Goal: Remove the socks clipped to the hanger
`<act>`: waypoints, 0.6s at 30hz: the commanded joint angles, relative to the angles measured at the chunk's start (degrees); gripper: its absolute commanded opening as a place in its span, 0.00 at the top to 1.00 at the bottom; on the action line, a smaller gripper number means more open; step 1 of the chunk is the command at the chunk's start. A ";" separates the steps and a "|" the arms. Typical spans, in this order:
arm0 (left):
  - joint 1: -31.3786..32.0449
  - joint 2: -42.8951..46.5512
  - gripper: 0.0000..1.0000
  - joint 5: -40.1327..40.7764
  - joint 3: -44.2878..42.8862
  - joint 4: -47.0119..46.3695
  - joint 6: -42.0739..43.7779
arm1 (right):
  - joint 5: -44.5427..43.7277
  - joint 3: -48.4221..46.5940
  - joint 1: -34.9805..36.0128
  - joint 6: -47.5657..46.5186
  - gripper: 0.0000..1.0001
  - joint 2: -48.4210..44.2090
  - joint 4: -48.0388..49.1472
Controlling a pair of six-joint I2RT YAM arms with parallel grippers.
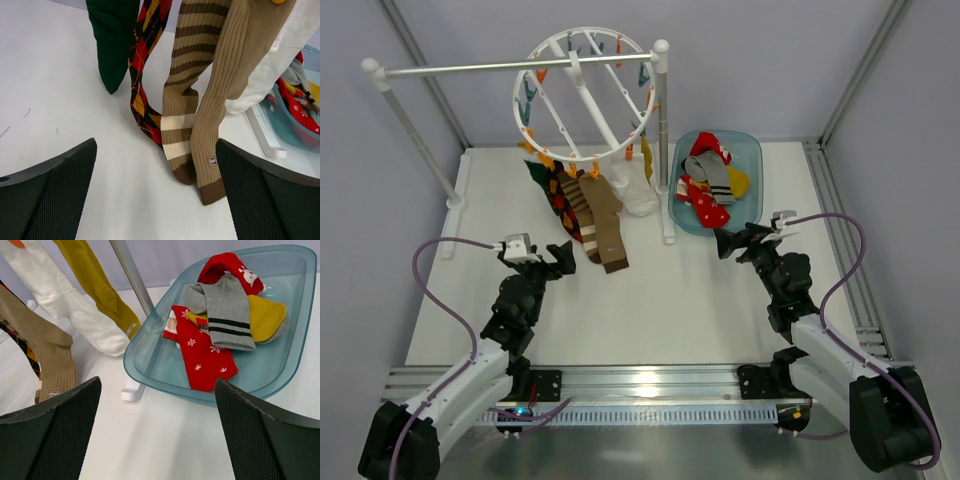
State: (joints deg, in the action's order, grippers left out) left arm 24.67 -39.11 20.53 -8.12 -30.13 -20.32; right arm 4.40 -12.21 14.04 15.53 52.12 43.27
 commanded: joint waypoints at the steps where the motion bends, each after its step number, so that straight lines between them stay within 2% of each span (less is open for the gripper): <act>1: 0.03 0.00 0.00 0.82 -0.85 -3.53 0.89 | -0.45 0.25 0.20 -0.85 0.06 -0.70 3.58; 11: 0.03 -0.70 0.01 1.18 -1.37 -2.92 0.63 | -0.80 0.17 0.20 -0.68 0.05 -0.53 3.40; 18: 0.21 -4.56 0.01 -6.63 -1.64 -5.55 1.68 | -0.45 -0.01 -0.07 -0.67 0.06 -0.09 3.40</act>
State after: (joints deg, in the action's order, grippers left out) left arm 24.69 -41.91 17.96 -8.12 -31.38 -20.01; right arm 4.38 -12.21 14.02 15.51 52.12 43.27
